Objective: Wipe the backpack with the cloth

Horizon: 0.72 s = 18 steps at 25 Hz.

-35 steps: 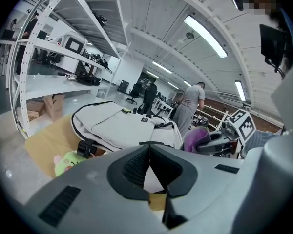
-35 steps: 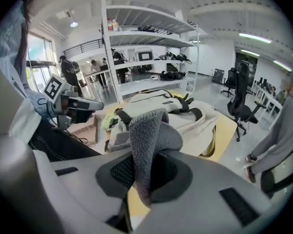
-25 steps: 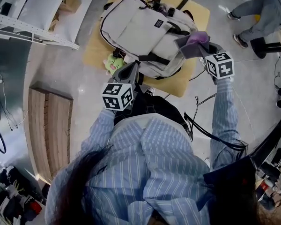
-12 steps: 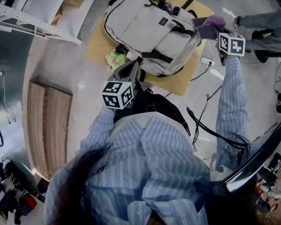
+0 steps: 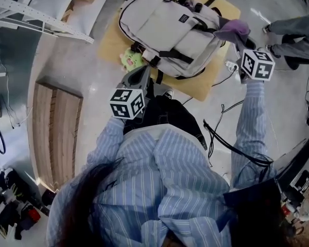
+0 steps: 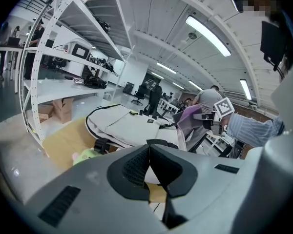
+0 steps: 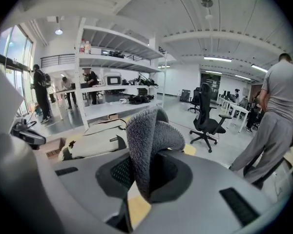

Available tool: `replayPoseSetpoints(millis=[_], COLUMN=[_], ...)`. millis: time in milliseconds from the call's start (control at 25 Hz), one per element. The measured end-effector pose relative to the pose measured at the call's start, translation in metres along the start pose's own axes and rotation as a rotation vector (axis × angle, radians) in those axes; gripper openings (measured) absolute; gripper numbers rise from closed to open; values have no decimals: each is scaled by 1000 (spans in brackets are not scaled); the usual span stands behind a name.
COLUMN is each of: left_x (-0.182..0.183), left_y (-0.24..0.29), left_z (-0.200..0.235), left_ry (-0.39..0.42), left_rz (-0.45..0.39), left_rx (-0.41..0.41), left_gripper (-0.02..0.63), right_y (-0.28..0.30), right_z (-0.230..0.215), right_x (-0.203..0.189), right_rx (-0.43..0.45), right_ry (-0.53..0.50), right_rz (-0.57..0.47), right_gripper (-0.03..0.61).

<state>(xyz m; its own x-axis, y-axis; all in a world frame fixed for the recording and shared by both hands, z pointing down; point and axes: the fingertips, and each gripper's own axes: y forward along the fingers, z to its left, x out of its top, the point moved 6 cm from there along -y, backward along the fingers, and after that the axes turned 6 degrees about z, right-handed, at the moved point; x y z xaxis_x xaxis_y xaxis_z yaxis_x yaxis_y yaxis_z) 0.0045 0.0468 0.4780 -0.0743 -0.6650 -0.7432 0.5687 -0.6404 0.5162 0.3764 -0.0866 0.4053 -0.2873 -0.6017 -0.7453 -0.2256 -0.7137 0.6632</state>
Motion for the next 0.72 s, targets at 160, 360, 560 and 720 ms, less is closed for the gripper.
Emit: replayPoseSetpoints(millis=[160,360,560,720], left_x=[0,4,13,9], left_y=[-4,-11,-17,-38], left_z=[3,4,10,26], left_ry=[23,37,79,106], left_rz=[23,14,19,31], left_rx=[-3,-22,-83,-132], left_gripper=[5,5,5,5], right_y=[-29,-58,-73,-76], right_z=[41,99,159,214], right_x=[-24,-53,-72,-73], right_rx=[70,141,152,155], right_ry=[24,69,99,156], right_rz=[-44,-60,-68,-91], right_gripper=[41,41,41,41])
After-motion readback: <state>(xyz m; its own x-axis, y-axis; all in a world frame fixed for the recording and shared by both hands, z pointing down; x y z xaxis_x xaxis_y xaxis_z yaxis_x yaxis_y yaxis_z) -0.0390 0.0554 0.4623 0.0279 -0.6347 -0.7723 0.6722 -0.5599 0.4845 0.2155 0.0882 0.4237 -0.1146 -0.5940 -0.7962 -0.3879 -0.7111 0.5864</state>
